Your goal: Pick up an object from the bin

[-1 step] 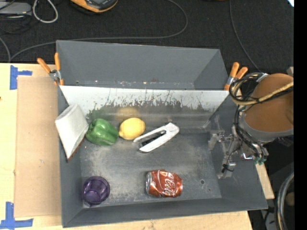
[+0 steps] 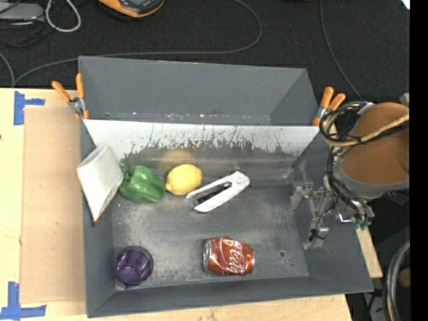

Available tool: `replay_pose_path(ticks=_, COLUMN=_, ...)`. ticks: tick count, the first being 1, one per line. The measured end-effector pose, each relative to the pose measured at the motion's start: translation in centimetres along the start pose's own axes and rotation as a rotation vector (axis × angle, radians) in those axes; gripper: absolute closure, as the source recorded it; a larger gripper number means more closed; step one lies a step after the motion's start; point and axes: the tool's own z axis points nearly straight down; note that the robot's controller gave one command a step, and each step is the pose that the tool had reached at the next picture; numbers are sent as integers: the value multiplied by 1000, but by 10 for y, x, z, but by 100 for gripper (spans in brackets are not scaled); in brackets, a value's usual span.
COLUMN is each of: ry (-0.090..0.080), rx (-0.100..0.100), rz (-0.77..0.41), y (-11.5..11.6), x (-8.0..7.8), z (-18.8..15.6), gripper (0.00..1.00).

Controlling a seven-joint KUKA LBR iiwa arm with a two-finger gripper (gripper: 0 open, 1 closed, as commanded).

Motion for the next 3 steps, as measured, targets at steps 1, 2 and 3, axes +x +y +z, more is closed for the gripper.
replay_pose_path(ticks=1, ry=8, rx=-5, rz=35, y=46, x=4, z=51, gripper=0)
replay_pose_path(ticks=2, ry=-3, rx=0, rz=46, y=79, x=2, z=57, gripper=0)
replay_pose_path(ticks=3, ry=4, rx=-1, rz=46, y=82, x=-12, z=83, gripper=0)
